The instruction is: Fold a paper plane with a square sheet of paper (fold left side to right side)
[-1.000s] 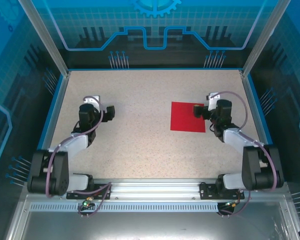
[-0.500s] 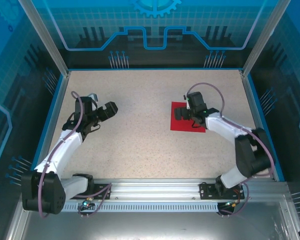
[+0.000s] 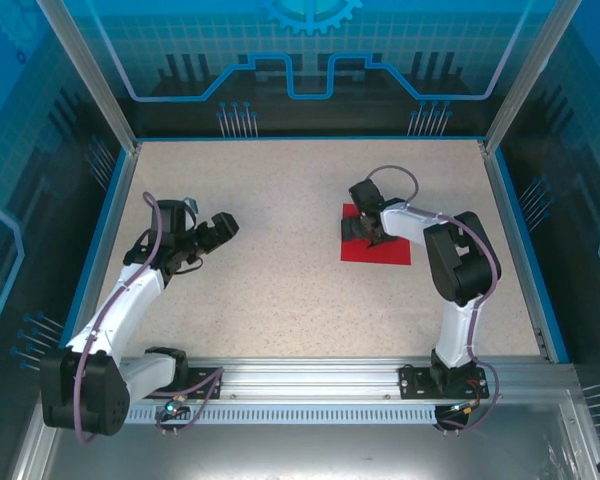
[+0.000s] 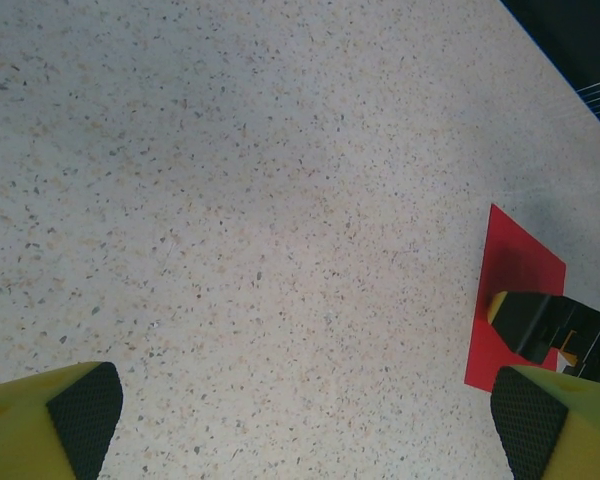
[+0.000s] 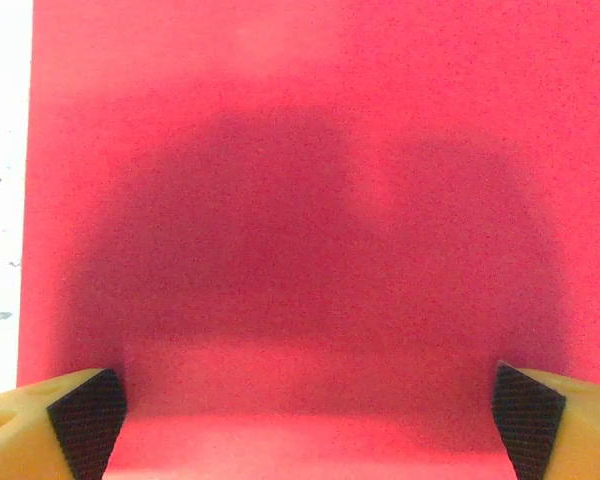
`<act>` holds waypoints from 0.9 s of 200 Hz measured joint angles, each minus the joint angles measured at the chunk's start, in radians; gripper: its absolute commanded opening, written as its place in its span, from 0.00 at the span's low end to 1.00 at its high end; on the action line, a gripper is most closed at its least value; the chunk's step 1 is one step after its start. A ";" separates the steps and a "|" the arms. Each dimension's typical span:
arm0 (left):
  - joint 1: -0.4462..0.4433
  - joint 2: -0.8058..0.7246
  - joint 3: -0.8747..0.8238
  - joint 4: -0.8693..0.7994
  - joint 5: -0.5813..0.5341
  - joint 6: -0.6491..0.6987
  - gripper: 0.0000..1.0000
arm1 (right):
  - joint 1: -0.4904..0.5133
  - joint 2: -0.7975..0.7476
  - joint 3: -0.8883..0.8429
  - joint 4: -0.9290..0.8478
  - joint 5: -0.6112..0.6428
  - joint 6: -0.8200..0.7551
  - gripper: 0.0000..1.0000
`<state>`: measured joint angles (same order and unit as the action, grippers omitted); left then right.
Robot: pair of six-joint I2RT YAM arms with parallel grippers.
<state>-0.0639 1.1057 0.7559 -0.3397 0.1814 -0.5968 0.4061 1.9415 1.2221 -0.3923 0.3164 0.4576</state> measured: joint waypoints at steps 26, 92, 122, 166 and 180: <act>0.000 0.000 0.000 -0.007 0.000 0.000 0.99 | 0.051 -0.002 0.002 -0.037 0.016 0.046 0.99; 0.000 0.000 0.000 -0.023 0.000 0.000 0.99 | 0.193 -0.074 -0.074 -0.120 -0.016 0.226 0.99; 0.000 0.000 0.000 -0.024 0.000 -0.001 0.99 | 0.309 -0.101 -0.112 -0.122 -0.028 0.322 0.99; 0.000 0.011 0.000 -0.029 0.049 -0.011 0.95 | 0.430 -0.101 -0.095 -0.126 -0.053 0.370 0.99; -0.005 0.035 0.000 -0.023 0.087 -0.024 0.91 | 0.438 -0.101 -0.084 -0.132 -0.071 0.369 0.99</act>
<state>-0.0689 1.1404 0.7559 -0.3622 0.2687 -0.6205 0.8440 1.8408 1.1381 -0.5240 0.2451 0.8265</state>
